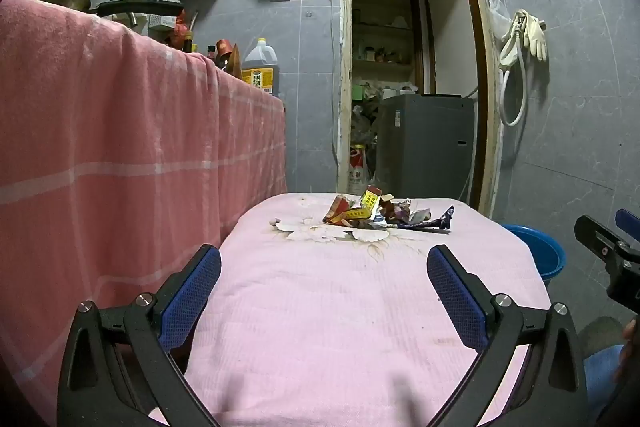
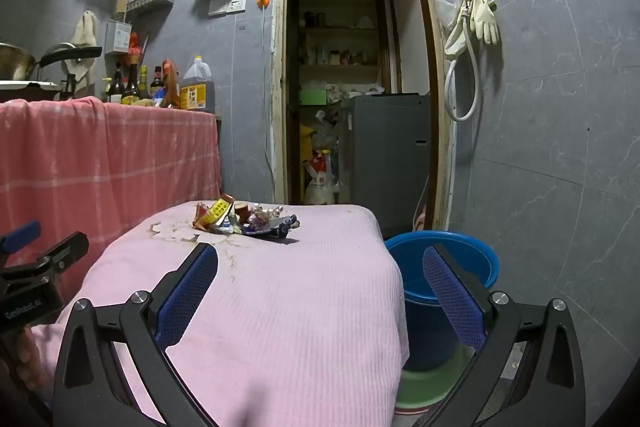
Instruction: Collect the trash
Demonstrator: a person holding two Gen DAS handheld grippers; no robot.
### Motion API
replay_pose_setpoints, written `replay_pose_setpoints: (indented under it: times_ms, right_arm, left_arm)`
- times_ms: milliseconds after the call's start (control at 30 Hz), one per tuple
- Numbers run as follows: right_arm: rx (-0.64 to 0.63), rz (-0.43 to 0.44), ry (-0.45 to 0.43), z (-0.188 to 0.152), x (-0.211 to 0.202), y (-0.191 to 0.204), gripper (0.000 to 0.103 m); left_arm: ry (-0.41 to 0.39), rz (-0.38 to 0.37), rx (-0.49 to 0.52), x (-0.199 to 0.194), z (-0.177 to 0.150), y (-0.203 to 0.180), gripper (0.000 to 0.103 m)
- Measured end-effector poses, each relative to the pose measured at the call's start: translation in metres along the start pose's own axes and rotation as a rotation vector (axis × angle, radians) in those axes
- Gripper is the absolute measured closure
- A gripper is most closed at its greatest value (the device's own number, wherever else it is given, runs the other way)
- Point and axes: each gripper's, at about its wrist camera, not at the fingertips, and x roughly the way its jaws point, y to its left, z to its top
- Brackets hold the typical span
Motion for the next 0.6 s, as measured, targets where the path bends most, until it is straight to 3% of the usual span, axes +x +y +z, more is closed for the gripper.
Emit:
replay_pose_setpoints:
  times_ms: [600]
  right_arm:
    - [0.001,0.001,-0.001,0.0003,-0.0003,0.0011,0.0]
  left_arm:
    - [0.001,0.0,-0.002,-0.0001,0.0,0.0001,0.002]
